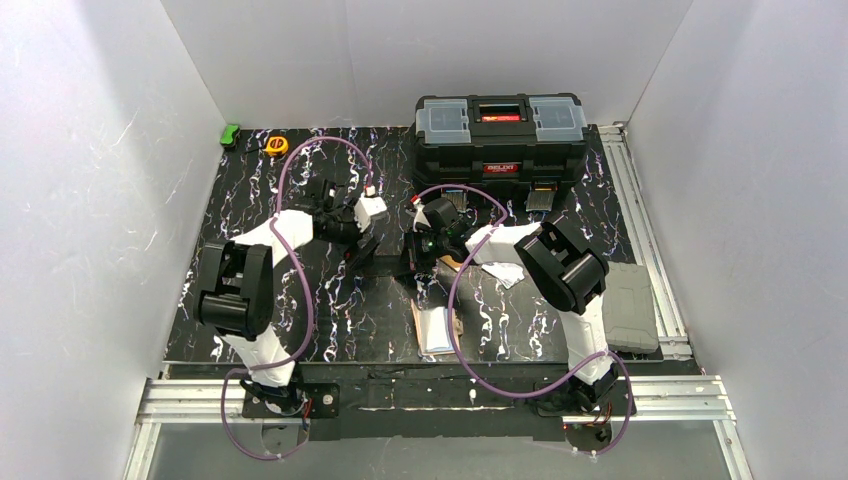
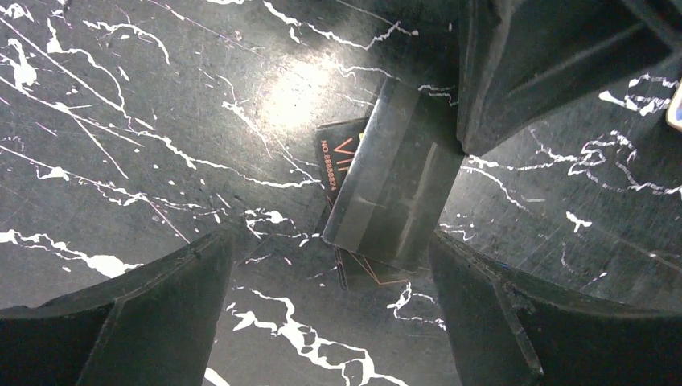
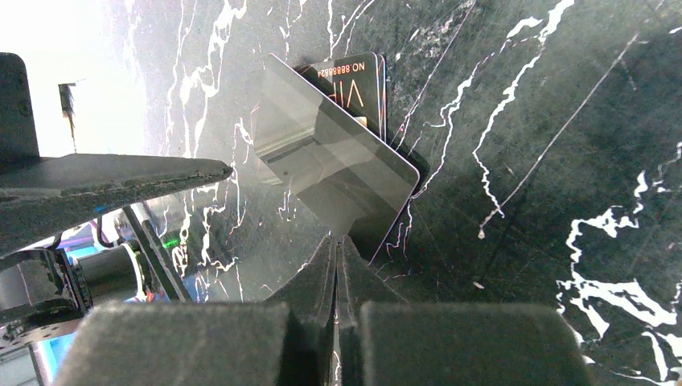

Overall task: Put the credit cards into the card holder
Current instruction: Pick up the credit card from the center of the board.

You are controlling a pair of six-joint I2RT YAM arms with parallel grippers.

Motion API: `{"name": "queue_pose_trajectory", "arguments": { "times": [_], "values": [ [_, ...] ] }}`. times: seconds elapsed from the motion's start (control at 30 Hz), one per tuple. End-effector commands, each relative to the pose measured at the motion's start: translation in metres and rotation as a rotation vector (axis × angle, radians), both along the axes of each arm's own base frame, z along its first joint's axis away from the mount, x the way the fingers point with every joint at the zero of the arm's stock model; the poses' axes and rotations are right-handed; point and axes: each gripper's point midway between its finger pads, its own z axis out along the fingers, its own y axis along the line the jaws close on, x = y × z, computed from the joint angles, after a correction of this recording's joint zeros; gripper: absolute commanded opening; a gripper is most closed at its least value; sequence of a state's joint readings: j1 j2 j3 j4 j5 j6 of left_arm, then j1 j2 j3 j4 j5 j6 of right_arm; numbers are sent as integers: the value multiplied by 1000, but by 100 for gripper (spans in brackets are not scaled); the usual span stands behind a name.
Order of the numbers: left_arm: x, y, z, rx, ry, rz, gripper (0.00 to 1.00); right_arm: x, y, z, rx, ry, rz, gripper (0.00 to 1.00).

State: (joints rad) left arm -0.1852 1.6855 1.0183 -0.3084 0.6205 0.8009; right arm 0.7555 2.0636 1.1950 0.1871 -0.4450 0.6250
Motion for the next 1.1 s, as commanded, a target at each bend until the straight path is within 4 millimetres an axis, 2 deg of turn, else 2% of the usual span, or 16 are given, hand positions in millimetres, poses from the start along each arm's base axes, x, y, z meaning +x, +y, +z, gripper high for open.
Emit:
{"name": "queue_pose_trajectory", "arguments": {
  "times": [0.0,0.23,0.47,0.63,0.77,0.8,0.9,1.07],
  "values": [
    [-1,-8,10,-74,129,68,90,-4,-14,-27,-85,6,-10,1],
    [-13,-14,9,-111,298,97,85,-7,-16,-29,-81,6,-11,1],
    [-20,-7,-1,-80,296,89,81,-6,-20,-21,-46,-5,-19,1],
    [-4,-2,4,-68,236,125,81,-2,-19,-2,-2,-23,-21,1],
    [13,9,6,-48,198,197,80,9,-20,14,26,-38,-46,1],
    [15,10,7,-47,191,206,80,11,-21,17,33,-37,-52,3],
    [10,12,7,-47,206,193,79,20,-24,27,57,-47,-72,25],
    [-6,18,1,-13,156,96,74,42,-20,49,114,-71,-85,39]
  ]
}}
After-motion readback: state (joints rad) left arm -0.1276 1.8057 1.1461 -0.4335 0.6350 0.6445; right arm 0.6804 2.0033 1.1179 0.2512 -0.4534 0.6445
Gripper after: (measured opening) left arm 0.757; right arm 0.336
